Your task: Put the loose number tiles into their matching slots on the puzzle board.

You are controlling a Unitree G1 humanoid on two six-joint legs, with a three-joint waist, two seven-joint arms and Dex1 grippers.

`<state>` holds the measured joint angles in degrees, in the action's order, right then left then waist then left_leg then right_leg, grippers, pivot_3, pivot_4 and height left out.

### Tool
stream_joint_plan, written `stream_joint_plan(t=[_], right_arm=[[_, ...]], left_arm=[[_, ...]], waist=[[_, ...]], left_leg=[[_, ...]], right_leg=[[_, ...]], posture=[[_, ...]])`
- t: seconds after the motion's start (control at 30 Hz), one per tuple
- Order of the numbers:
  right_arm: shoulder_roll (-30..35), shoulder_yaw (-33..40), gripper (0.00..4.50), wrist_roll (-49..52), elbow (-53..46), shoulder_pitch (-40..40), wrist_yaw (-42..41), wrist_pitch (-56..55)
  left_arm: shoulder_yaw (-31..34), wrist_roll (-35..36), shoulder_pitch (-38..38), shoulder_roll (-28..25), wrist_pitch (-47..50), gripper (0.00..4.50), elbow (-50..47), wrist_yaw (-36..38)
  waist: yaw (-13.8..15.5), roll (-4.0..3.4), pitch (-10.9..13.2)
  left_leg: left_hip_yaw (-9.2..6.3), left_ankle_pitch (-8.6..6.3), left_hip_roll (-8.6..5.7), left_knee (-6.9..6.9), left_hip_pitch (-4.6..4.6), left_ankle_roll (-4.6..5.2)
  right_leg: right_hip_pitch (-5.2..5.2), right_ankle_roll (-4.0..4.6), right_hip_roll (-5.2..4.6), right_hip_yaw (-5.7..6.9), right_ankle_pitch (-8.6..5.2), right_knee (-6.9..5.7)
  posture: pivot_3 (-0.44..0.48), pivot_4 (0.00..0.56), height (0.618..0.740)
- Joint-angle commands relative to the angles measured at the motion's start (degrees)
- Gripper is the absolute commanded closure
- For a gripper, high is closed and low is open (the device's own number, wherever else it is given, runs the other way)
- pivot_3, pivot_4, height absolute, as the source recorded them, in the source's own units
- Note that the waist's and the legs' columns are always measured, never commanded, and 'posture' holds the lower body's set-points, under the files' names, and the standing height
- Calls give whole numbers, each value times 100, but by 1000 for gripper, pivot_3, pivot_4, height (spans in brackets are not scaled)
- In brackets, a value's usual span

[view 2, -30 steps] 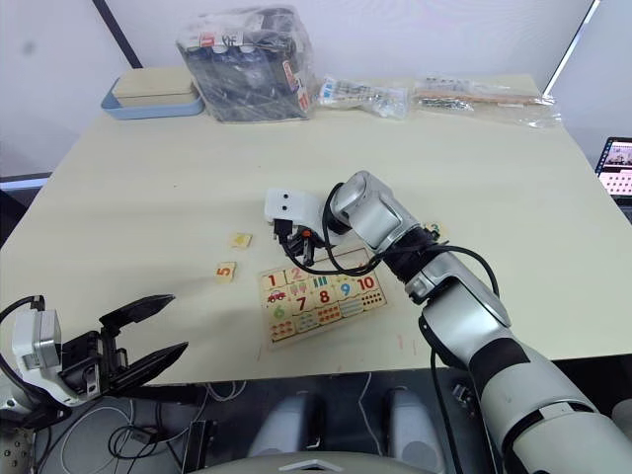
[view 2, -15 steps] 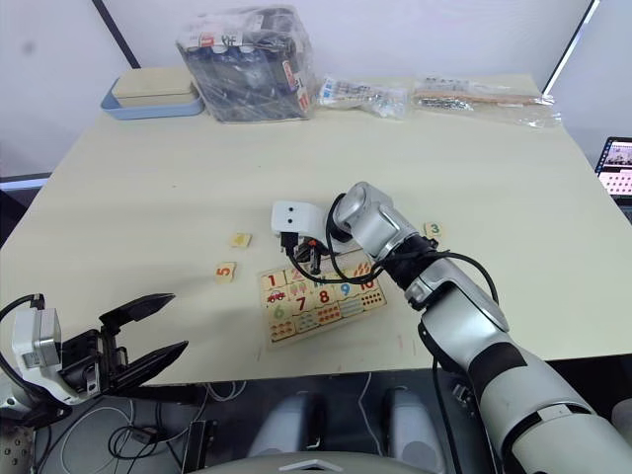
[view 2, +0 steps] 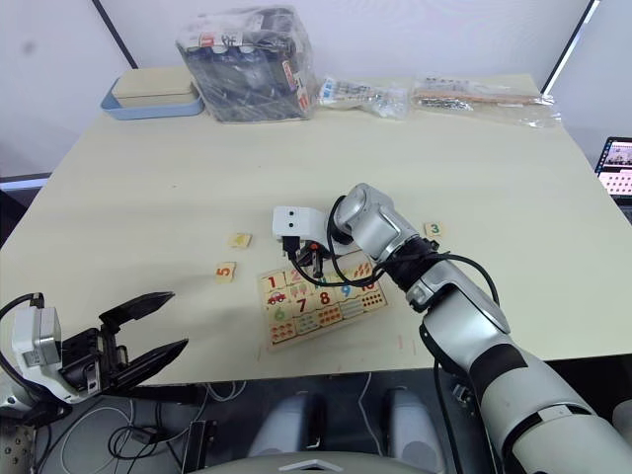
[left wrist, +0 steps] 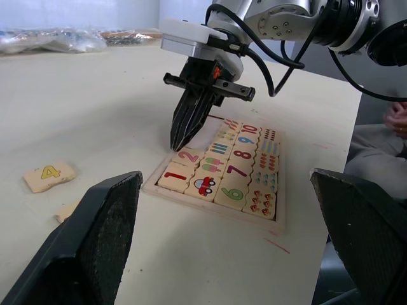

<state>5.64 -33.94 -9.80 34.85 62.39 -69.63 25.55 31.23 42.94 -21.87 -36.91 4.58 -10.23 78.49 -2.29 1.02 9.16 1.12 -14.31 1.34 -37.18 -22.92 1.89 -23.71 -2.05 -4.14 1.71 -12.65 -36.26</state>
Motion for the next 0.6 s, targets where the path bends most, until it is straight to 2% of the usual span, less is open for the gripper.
stream_joint_plan(t=[0.03, 0.17, 0.27, 0.47, 0.6], right_arm=[[44, 155, 4481, 58, -208, 45, -2, -108], [83, 457, 4481, 262, -391, 14, 88, -172], [56, 1047, 4481, 756, -714, -204, 257, -214], [646, 2233, 4481, 1899, -2428, -1658, 233, -564], [1209, 2825, 4481, 2694, -3358, -2560, -41, -394]], left_arm=[[103, 44, -7, -58, -54, 0, -72, 10], [66, 20, 31, -42, -61, 0, -51, -4], [30, -5, 58, -11, -61, 0, -46, -44], [-69, -132, 92, 63, -44, 0, 13, -240], [-111, -245, 150, 71, -22, 0, 132, -413]], waist=[[1, 0, 0], [0, 0, 0], [5, 1, 0], [72, 7, -4], [136, 19, -12]], left_leg=[[0, 0, 0, 0, 0, 0], [0, 0, 0, 0, 0, 0], [0, 0, 0, 0, 0, 0], [1, 0, -1, -2, 0, 1], [3, -1, -1, -3, -1, 1]], right_leg=[[0, 0, 0, 0, 0, 0], [0, 0, 0, 0, 0, 0], [1, 0, 0, 0, 0, 0], [8, -21, -2, -1, 12, 5], [13, -23, -3, -1, 13, 14]], posture=[[0, 150, 740], [0, 150, 740], [0, 150, 740], [0, 150, 740], [0, 150, 740]])
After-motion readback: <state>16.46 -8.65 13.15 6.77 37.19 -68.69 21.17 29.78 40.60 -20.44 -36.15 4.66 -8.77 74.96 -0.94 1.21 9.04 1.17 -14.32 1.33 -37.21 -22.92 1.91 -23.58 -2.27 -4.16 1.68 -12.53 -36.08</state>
